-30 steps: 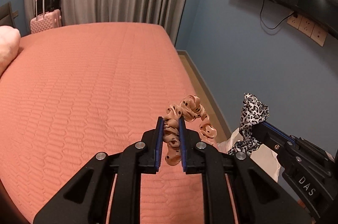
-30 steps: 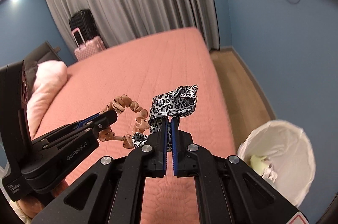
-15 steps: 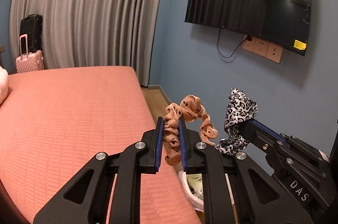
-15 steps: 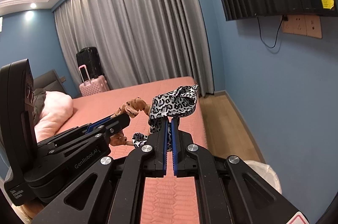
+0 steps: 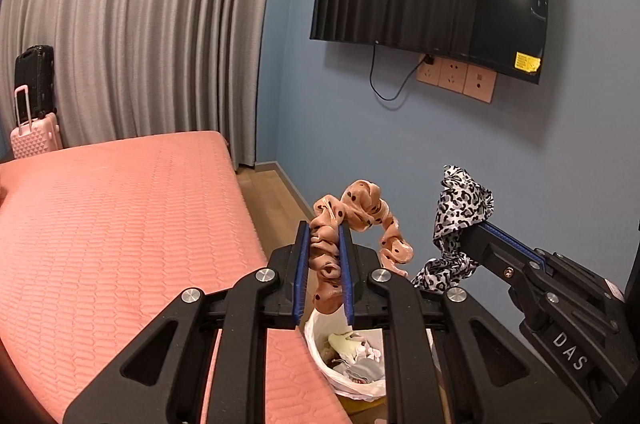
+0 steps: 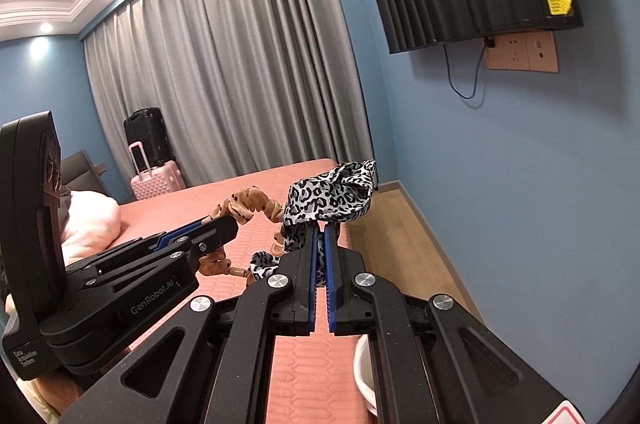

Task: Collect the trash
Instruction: 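Lift and carry scrunchie and scarf over the wastebasket with both tools, then open both tools to drop scrunchie and scarf into the wastebasket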

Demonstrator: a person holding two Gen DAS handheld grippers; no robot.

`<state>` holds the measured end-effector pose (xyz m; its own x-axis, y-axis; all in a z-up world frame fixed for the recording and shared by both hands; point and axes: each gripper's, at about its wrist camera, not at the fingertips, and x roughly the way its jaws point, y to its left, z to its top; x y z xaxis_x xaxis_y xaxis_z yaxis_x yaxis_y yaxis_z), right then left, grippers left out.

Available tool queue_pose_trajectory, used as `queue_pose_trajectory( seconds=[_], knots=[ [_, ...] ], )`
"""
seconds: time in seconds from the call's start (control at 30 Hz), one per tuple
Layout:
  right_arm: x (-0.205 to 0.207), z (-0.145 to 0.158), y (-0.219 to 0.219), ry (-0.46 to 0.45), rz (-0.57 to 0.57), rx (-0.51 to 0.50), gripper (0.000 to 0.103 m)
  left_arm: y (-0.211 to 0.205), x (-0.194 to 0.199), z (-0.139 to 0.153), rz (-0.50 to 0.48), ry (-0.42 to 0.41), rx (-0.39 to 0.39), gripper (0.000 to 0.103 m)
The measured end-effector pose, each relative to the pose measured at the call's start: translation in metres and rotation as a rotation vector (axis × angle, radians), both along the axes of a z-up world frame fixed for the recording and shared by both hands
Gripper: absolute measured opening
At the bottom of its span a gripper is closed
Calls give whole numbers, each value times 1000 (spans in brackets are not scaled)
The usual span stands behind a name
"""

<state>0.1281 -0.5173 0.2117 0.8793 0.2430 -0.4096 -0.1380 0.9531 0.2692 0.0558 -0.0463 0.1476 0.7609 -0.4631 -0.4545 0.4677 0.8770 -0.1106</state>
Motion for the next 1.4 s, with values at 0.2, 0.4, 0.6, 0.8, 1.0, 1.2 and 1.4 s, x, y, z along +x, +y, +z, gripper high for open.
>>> queue_pose_trajectory(
  seconds=[0.2,0.4,0.6,0.8,1.0,1.2,1.4],
  knots=[
    [6,-23,-26,51,-48,10,3,-20,5,-21,-49,47,18,15],
    [16,-51,-50,110,-89,16,3,-44,13,-43,-97,81,38,16],
    [29,-78,-68,165,-119,29,3,-68,23,-62,-130,109,75,21],
    [41,-98,-76,203,-134,40,3,-78,33,-74,-117,120,63,55],
    [52,-114,-73,231,-142,44,10,-78,38,-81,-88,134,74,60],
    [57,-120,-63,245,-128,43,12,-73,42,-87,-57,147,81,64],
    [52,-118,-52,248,-118,24,21,-61,43,-90,-22,158,80,64]
  ],
)
